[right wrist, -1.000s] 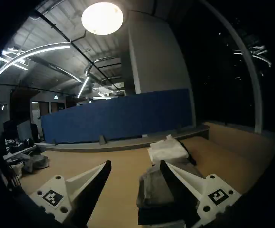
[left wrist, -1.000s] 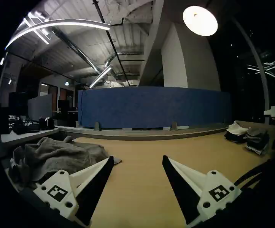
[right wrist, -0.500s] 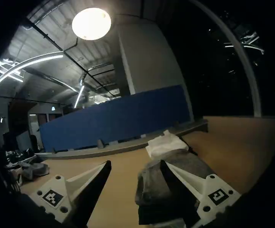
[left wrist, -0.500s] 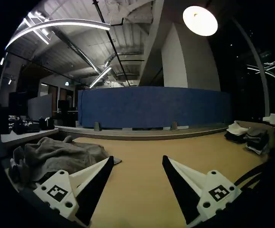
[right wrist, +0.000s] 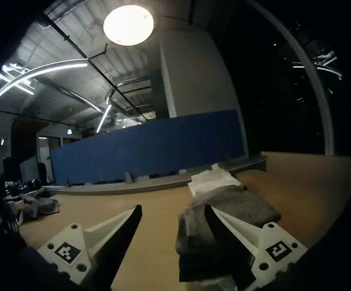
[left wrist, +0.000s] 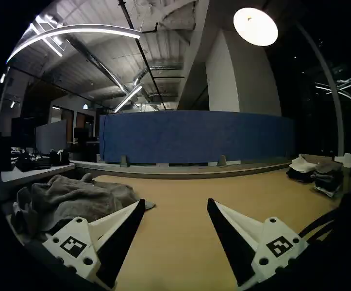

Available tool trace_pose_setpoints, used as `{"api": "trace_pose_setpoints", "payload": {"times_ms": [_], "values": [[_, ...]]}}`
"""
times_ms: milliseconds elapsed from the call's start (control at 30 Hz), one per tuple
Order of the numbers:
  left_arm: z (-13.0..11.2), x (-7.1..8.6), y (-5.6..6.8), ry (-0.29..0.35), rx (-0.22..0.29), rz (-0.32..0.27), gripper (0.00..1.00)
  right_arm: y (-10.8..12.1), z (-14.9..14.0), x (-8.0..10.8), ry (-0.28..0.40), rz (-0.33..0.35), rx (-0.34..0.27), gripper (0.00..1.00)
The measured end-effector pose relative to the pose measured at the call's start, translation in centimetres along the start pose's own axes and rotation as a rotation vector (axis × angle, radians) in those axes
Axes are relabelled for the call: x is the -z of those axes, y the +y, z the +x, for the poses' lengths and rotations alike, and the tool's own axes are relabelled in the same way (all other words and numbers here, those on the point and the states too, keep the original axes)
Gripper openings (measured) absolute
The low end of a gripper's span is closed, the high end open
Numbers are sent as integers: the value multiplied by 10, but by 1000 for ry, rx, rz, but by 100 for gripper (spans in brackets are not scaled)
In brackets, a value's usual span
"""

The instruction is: Fold towel

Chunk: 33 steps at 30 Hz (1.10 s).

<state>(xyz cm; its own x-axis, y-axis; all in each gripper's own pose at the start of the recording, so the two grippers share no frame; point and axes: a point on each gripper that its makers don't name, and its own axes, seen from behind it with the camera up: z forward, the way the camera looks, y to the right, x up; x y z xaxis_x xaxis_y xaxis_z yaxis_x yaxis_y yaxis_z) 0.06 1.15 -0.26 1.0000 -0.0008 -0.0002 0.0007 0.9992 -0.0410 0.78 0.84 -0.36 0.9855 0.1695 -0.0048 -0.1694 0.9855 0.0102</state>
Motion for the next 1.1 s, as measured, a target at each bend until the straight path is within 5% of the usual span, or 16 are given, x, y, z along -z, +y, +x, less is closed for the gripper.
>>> {"api": "trace_pose_setpoints", "payload": {"times_ms": [600,1100], "values": [[0,0,0,0,0,0,95,-4,-10,-5,-4,-28,159,100],[0,0,0,0,0,0,94,-4,-10,-4,-3,-37,172,100]]}}
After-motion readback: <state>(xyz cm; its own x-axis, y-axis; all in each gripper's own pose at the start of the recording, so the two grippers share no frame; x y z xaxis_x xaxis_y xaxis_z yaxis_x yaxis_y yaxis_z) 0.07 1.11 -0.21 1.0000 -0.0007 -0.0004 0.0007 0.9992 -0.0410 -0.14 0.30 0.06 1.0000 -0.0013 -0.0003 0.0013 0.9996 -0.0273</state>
